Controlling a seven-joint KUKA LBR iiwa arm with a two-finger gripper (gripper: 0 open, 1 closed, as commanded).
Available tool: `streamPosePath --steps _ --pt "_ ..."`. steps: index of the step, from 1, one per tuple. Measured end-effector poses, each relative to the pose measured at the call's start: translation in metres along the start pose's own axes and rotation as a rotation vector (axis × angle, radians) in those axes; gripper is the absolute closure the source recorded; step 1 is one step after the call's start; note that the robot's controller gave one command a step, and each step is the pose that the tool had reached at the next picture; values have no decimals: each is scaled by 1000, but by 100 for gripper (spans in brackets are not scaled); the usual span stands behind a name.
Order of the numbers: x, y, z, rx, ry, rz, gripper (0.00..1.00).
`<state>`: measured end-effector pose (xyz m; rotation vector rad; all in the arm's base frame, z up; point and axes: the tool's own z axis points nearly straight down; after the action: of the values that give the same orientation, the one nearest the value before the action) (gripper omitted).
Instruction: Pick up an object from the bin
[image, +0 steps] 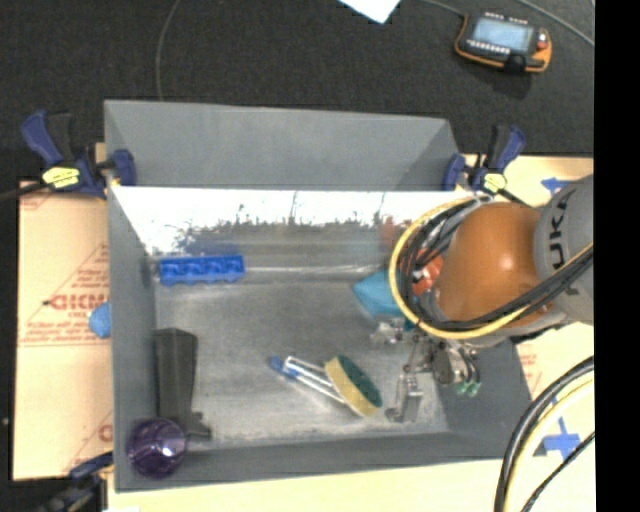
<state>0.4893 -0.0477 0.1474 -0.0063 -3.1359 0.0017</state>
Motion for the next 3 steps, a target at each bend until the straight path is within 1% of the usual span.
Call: streamPosePath --steps 1,2,3 --pt "-2 0 -4 1 -8 -3 0" --pt "14 81 77 -4 -13 242 0" --pt "-15 81 3 0 -11 413 0"
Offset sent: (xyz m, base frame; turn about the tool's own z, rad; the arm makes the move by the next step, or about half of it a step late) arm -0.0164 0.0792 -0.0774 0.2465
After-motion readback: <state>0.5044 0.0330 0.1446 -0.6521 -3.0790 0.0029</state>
